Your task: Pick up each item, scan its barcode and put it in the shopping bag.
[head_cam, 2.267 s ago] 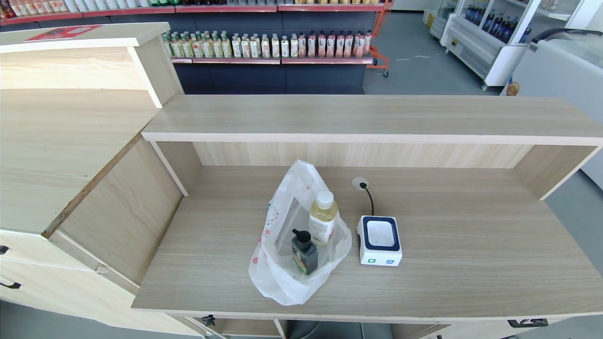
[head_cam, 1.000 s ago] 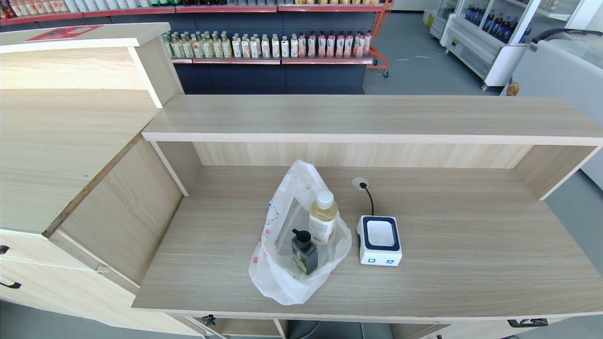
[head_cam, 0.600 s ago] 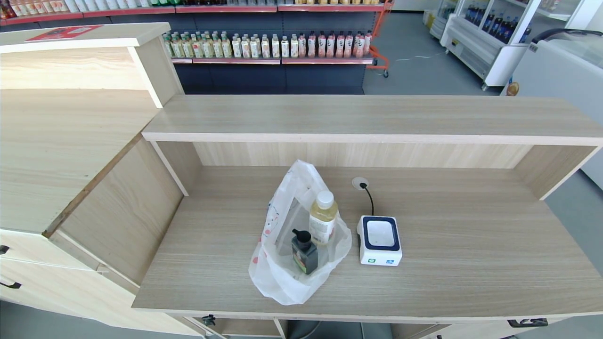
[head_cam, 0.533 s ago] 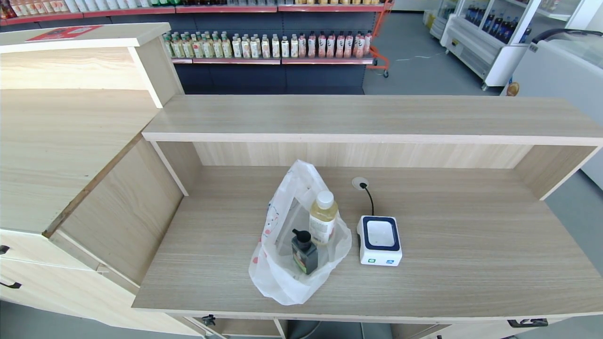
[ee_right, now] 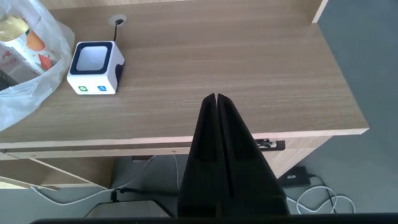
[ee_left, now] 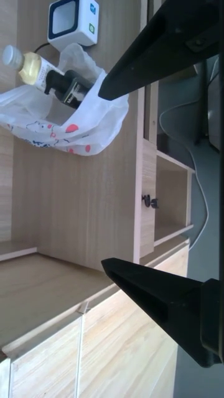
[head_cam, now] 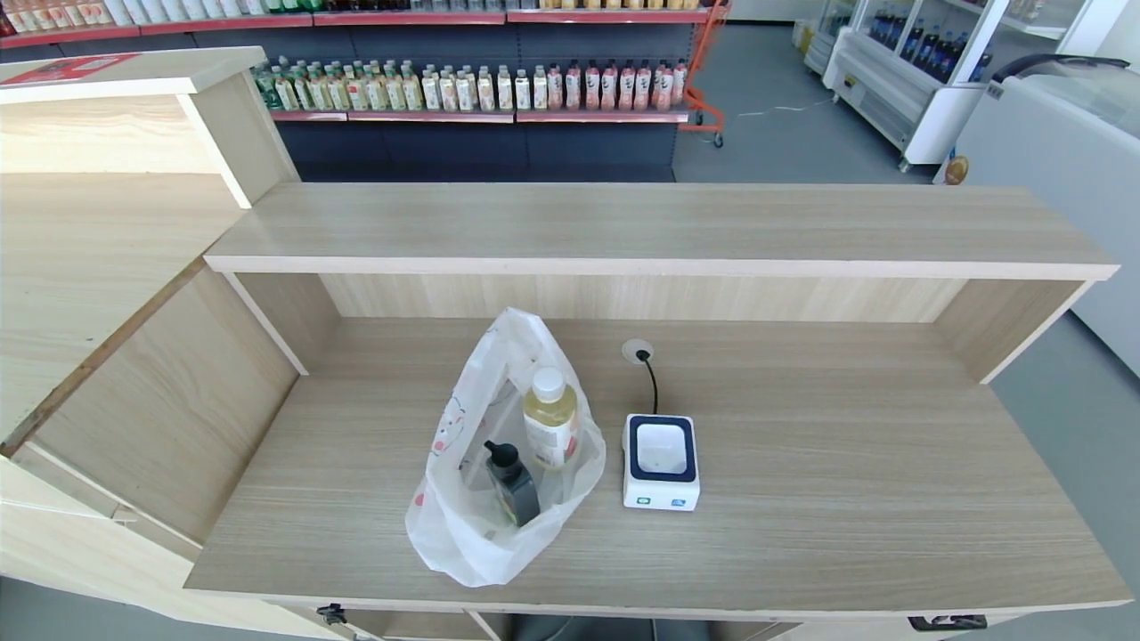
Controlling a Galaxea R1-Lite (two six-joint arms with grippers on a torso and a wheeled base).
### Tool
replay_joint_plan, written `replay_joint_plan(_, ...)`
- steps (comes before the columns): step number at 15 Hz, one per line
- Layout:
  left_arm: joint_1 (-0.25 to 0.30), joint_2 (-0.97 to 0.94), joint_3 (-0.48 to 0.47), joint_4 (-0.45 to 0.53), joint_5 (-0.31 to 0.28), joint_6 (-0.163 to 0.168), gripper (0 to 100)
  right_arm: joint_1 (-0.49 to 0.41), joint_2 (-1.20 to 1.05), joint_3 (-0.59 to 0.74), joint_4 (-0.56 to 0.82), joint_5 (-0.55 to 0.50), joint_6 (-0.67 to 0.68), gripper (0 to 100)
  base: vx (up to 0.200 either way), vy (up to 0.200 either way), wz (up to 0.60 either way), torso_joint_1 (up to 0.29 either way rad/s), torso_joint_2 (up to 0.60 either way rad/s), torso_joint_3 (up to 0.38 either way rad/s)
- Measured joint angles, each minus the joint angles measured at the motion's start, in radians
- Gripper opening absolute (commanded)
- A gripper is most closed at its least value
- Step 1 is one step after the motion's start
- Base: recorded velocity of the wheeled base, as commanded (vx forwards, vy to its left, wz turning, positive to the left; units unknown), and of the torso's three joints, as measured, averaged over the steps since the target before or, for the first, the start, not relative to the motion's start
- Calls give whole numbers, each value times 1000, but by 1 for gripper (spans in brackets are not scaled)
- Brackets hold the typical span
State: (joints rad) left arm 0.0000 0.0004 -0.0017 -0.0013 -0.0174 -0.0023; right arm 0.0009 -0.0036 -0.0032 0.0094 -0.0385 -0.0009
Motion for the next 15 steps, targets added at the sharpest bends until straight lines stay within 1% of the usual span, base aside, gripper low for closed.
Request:
replay_joint_plan(5,0,0,0,0,0,0,100,1,0,0,0,0,1,0,0,0,0,0,0,0)
replay_joint_plan(9,0,0,0,0,-1,1,100,0,1,0,0,0,1,0,200,0,0,6,2,1)
replay_joint_plan(15,0,0,0,0,-1,0,100,0,2,0,0,0,2,0,0,0,0,0,0,0)
